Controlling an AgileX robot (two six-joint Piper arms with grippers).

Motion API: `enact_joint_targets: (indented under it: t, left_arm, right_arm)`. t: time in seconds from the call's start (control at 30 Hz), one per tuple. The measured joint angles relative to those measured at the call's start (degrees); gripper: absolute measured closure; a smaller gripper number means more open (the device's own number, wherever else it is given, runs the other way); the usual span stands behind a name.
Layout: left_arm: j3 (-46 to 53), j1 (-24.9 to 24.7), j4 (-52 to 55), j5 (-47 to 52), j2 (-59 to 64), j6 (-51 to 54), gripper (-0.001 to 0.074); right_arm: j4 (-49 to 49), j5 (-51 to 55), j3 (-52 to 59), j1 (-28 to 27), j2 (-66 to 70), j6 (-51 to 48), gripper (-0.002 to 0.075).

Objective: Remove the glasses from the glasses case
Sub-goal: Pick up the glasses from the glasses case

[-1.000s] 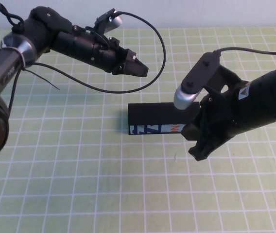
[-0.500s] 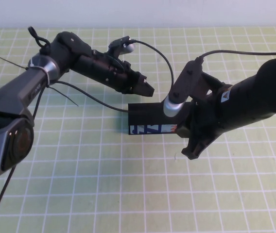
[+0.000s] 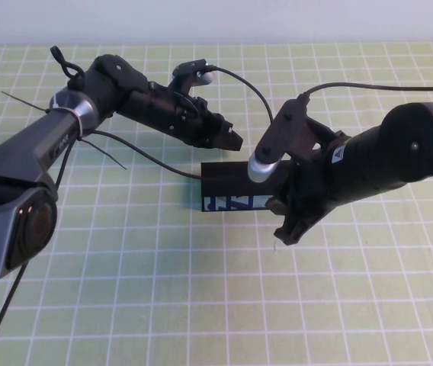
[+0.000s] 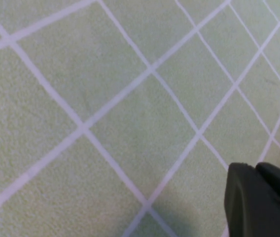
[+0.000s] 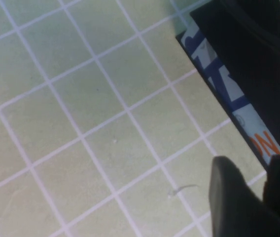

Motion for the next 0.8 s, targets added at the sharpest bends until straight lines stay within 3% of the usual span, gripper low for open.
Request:
enact_joint_targets:
  t: [0.3, 0.8]
  left_arm:
    - [0.0, -0.4, 1.0, 1.4, 0.4, 0.0, 0.0739]
    - [-0.1, -0.7, 1.5, 2.2, 1.2, -0.4, 0.0739]
  right_arm:
    - [-1.1, -4.8, 0.0, 0.0, 1.4, -0.1, 0.0471]
    - [-6.7, -5.8, 0.0, 0.0, 3.2, -0.2, 0.0435]
